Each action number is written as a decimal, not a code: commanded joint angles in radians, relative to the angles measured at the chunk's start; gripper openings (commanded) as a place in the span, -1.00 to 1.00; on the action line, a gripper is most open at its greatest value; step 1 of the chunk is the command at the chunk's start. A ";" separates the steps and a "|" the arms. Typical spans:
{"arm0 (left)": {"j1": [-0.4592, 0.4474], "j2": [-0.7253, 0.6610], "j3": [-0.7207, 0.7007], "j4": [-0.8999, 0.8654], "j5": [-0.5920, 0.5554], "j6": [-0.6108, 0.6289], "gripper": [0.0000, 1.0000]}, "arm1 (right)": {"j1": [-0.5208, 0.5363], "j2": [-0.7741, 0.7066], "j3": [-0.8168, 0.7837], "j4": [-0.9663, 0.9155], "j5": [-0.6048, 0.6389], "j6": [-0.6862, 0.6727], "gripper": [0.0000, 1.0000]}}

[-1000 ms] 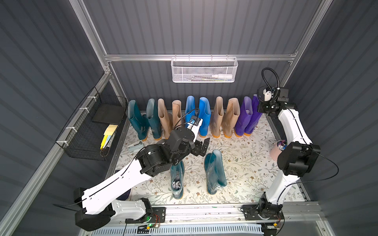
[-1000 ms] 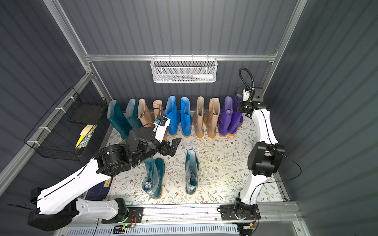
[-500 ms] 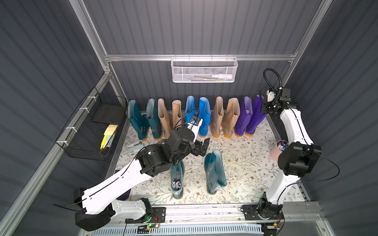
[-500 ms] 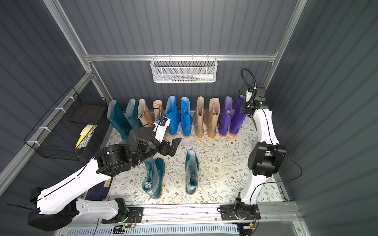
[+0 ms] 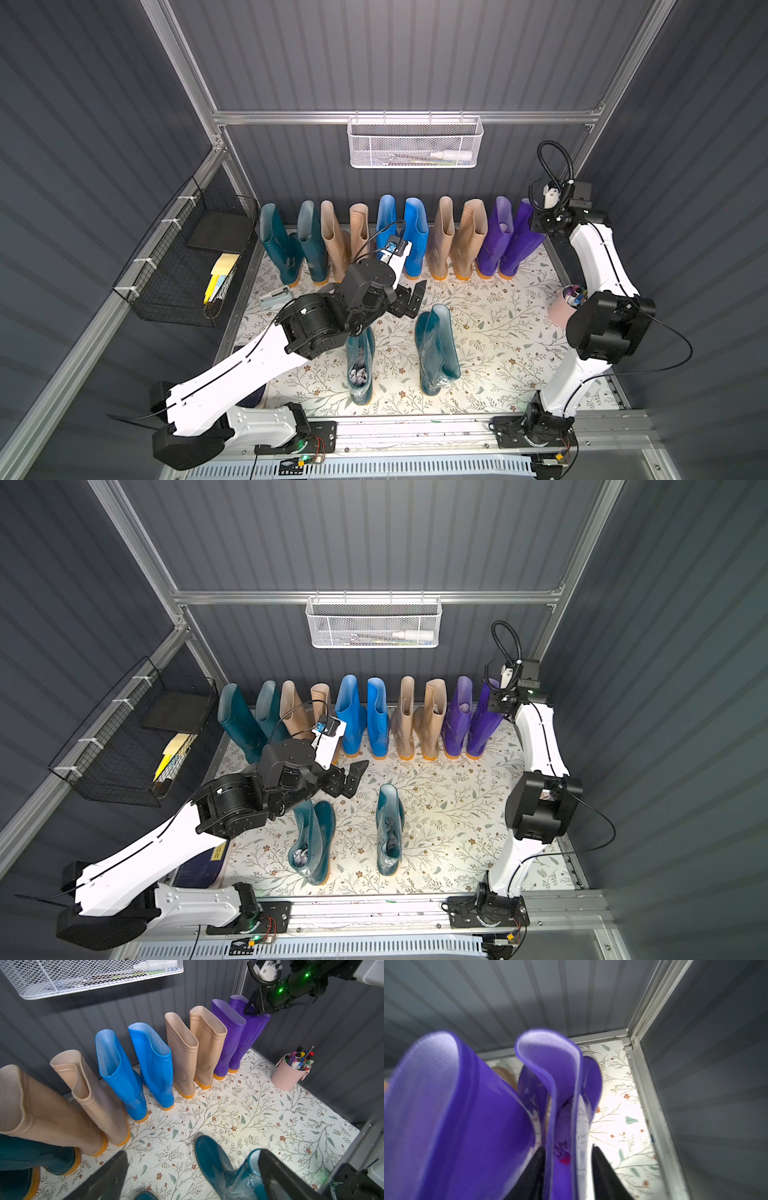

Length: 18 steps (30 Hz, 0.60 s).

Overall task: Match and arrange rain boots in pairs
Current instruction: Adjust the rain boot at the center of the board.

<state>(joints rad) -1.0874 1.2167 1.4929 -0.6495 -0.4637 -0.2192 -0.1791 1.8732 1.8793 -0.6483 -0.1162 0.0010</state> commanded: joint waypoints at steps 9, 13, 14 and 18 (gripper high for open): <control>0.001 -0.009 0.007 -0.007 -0.013 -0.007 0.99 | -0.005 0.098 0.104 0.051 -0.073 0.105 0.27; 0.001 -0.011 0.007 -0.009 -0.020 -0.006 0.99 | -0.002 0.147 0.154 0.051 -0.077 0.117 0.30; 0.001 -0.011 0.006 -0.010 -0.020 -0.006 0.99 | 0.000 0.150 0.154 0.063 -0.069 0.114 0.31; 0.001 -0.011 0.003 -0.010 -0.027 -0.005 0.99 | 0.005 0.157 0.156 0.103 -0.062 0.119 0.31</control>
<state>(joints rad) -1.0874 1.2167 1.4929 -0.6502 -0.4732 -0.2192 -0.1776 2.0247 2.0106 -0.5800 -0.1764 0.1047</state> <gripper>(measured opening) 0.994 0.661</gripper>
